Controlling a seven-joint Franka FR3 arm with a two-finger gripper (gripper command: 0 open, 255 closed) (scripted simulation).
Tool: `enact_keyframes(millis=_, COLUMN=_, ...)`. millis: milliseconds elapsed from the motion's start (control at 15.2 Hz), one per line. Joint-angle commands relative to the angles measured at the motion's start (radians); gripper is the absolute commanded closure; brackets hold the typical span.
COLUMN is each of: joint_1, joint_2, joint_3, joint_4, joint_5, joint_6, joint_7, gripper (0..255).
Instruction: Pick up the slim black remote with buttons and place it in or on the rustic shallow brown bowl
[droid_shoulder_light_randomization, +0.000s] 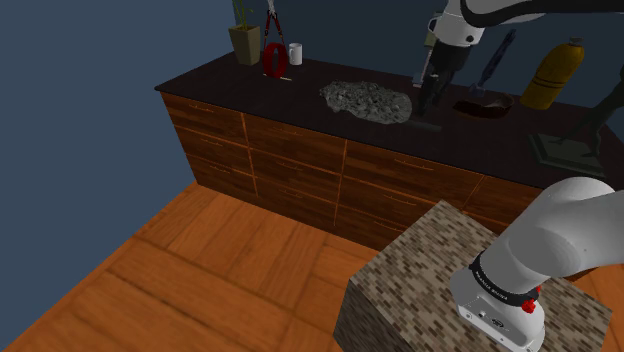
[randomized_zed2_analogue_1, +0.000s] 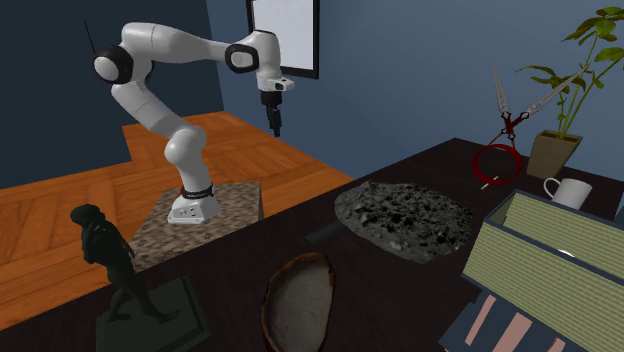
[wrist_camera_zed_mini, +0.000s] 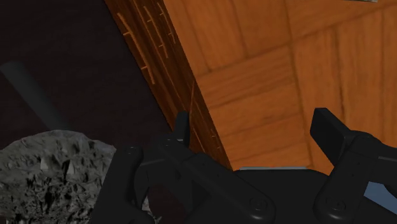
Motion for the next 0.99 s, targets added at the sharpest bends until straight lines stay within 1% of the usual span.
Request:
enact_keyframes(millis=0, joint_1=-0.011, joint_2=0.043, joint_3=-0.039, joint_4=-0.010, joint_5=-0.026, joint_6=0.056, joint_7=-0.056, gripper=0)
enact_keyframes(millis=264, joint_1=-0.024, joint_2=0.140, joint_3=-0.106, joint_4=-0.001, joint_5=-0.059, joint_6=0.151, joint_7=-0.153, gripper=0)
enact_keyframes(millis=528, joint_1=-0.032, joint_2=0.254, joint_3=-0.172, joint_4=0.031, joint_5=-0.076, joint_6=0.242, joint_7=-0.251, gripper=0)
enact_keyframes(millis=726, joint_1=-0.035, joint_2=0.351, joint_3=-0.219, joint_4=0.070, joint_5=-0.073, joint_6=0.306, joint_7=-0.328, gripper=0)
enact_keyframes(millis=924, joint_1=-0.038, joint_2=0.455, joint_3=-0.261, joint_4=0.120, joint_5=-0.053, joint_6=0.364, joint_7=-0.410, gripper=0)
